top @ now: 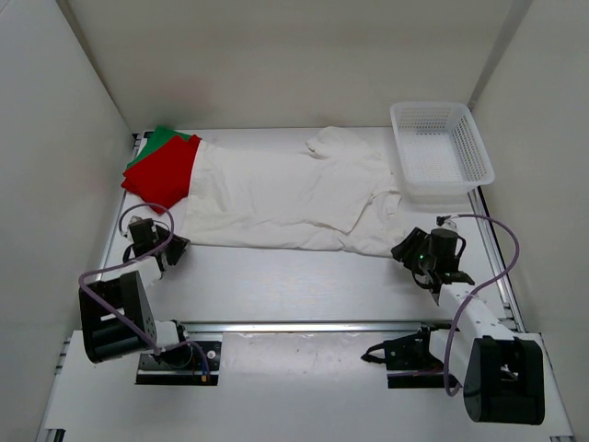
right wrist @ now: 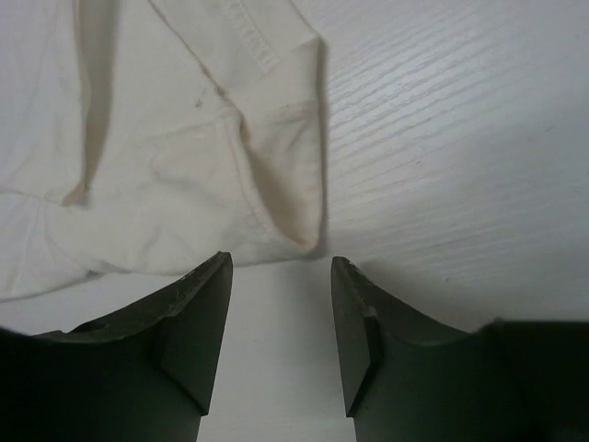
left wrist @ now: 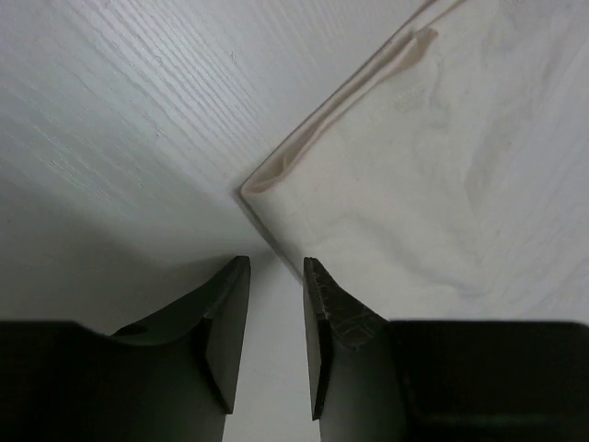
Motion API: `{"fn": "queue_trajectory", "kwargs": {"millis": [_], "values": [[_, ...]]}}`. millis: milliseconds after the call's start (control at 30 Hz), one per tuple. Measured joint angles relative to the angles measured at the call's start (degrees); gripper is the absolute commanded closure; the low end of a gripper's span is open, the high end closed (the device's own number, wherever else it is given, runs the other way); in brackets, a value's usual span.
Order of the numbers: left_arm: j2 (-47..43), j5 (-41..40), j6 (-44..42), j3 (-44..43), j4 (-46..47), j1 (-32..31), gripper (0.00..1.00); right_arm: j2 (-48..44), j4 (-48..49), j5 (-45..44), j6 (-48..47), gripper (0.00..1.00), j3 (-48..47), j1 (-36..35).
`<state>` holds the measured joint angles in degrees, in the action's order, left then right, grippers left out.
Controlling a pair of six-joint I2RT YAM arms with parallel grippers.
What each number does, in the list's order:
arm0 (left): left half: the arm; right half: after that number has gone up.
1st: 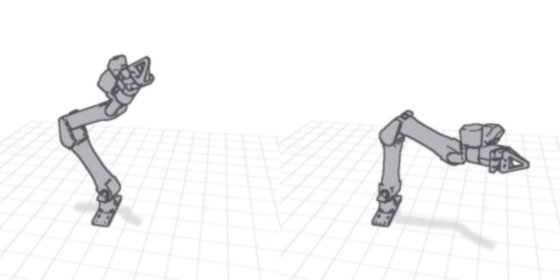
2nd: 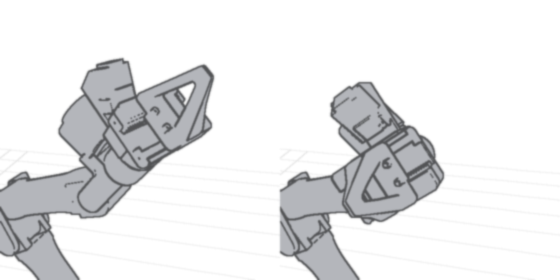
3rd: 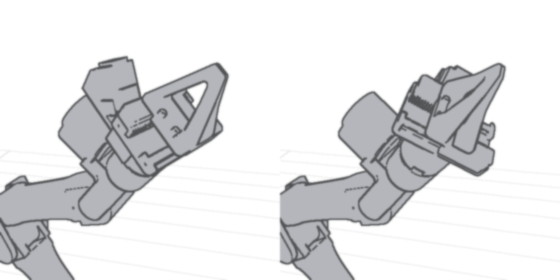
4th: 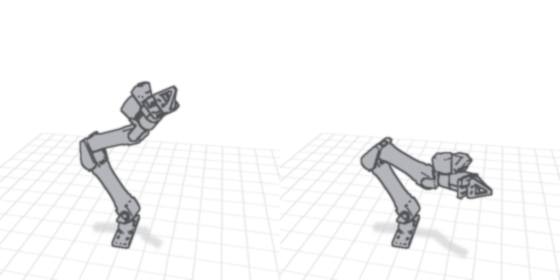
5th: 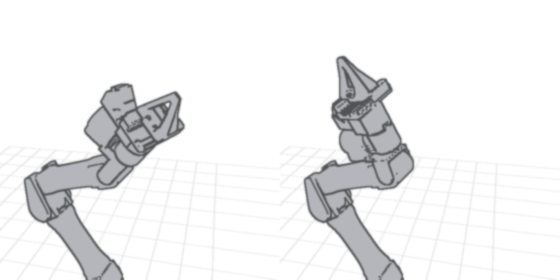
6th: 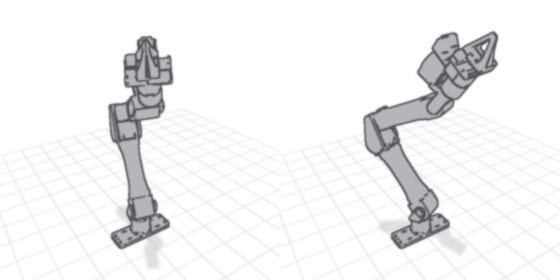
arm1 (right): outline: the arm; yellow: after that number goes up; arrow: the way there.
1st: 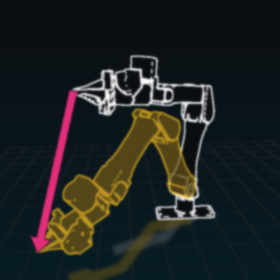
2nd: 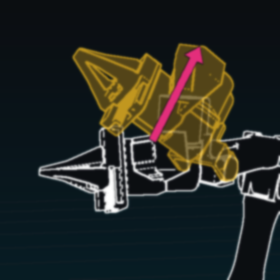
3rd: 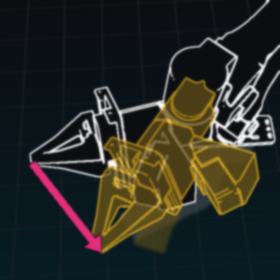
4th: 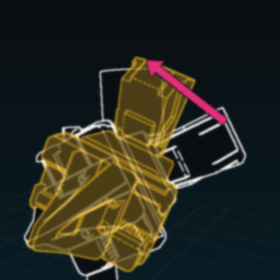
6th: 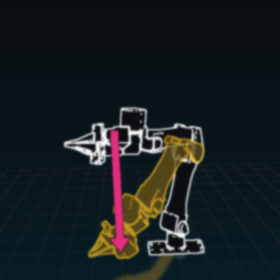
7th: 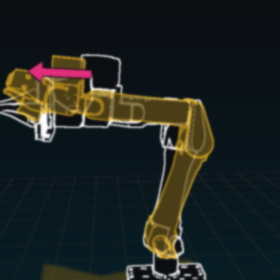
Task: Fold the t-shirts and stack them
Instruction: Fold the flattened tshirt in 1/3 of the way
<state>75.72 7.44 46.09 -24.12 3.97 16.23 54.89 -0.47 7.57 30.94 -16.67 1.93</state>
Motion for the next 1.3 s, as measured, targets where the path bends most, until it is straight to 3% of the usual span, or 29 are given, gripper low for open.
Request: {"fn": "queue_trajectory", "kwargs": {"millis": [100, 300, 433, 533, 867, 1067, 1300], "values": [[1.97, 0.92, 1.14, 0.02, 2.16, -0.11, 0.69, 0.63, 1.55, -0.37, 0.48, 0.55, 0.48, 0.9], [5.38, 2.49, 2.03, -0.39, 5.77, -0.13, 0.84, 6.1, 5.44, 1.53, 1.09, 0.65, 1.22, 2.86], [5.99, 2.47, 2.03, -0.81, 6.03, -0.46, 0.99, 9.27, 8.35, 2.32, 1.81, 0.86, 0.76, 3.56], [6.6, 1.79, 1.38, -1.92, 5.42, -1.22, 1.0, 11.13, 9.51, 3.34, 2.29, 1.0, 0.52, 4.17], [6.01, -0.37, 0.26, -2.78, 3.06, -1.88, 1.0, 8.76, 8.37, 3.48, 3.89, 1.0, 0.02, 5.16], [-0.68, -1.51, -2.19, -1.46, -1.64, -1.57, 1.0, -1.97, 1.18, 1.7, 3.8, 1.0, 0.63, 4.61], [-10.67, -3.43, -5.95, 2.1, -8.79, -0.79, 1.0, -13.79, -10.67, 1.46, 4.07, 1.0, 3.63, 9.46]]}}
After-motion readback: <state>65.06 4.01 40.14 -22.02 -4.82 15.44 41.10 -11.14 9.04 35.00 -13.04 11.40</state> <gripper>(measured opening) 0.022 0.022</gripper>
